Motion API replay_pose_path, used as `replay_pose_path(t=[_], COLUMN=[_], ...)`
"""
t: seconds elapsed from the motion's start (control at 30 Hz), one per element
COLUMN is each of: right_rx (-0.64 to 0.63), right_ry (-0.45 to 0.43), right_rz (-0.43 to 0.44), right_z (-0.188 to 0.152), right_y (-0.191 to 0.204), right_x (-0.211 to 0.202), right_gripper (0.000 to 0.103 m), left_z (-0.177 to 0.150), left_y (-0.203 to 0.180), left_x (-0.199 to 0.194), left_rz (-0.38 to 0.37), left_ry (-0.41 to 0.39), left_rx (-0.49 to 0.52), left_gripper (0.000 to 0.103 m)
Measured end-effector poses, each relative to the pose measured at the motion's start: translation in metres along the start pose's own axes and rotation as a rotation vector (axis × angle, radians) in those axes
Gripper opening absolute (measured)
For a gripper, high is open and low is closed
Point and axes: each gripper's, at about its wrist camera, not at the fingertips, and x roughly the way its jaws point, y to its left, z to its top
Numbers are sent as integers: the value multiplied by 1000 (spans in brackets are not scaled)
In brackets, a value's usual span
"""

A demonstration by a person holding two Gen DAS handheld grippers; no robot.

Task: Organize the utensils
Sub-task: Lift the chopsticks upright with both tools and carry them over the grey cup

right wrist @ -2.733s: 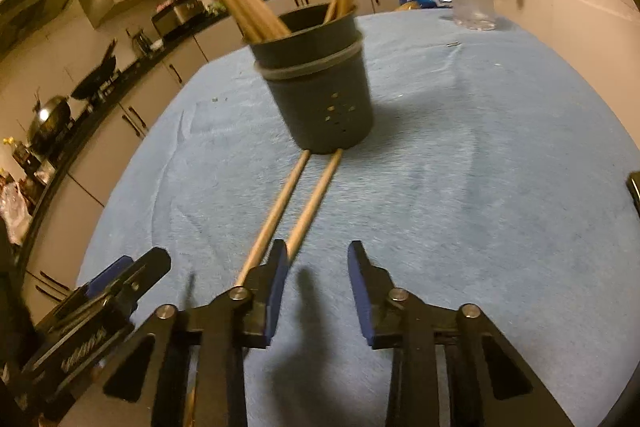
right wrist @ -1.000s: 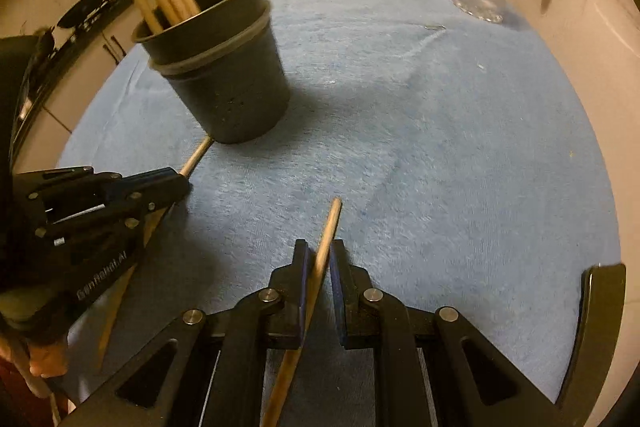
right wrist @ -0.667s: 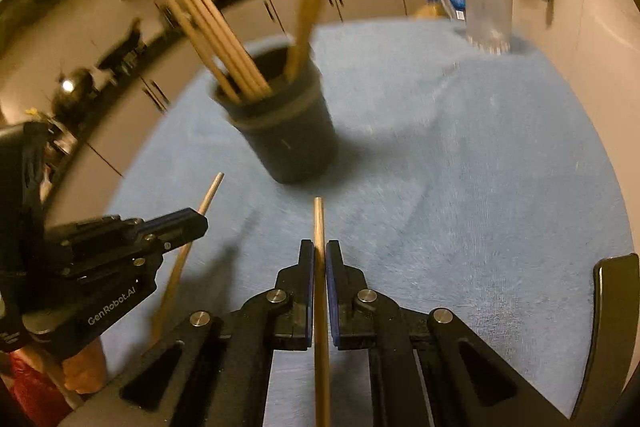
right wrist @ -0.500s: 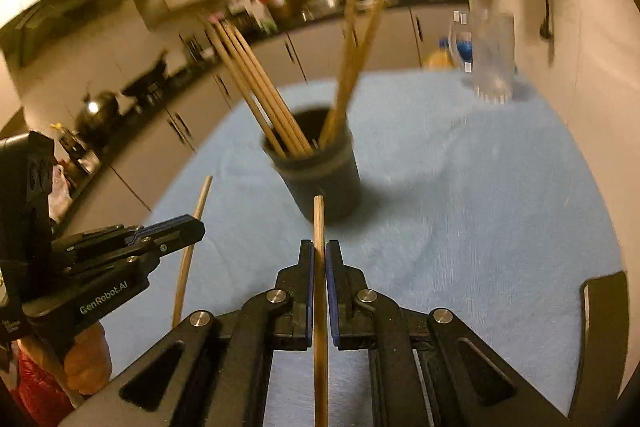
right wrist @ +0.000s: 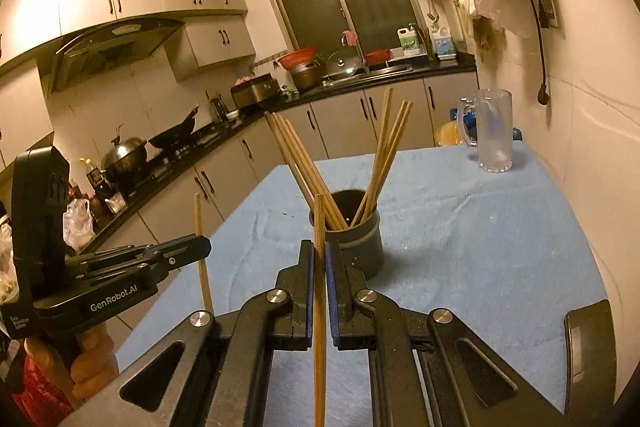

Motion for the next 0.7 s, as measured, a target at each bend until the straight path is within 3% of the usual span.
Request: replay_pose_path(t=[0.7], right_rx=[26], right_ry=[-54], right_rz=[-17], right_z=[14], right_y=[-3], right_x=[-11], right_gripper=[6], left_z=[15], left_y=[0], left_x=[-8], left_rz=[1], left_ry=[-26], left_rx=[-3], left_gripper=[6])
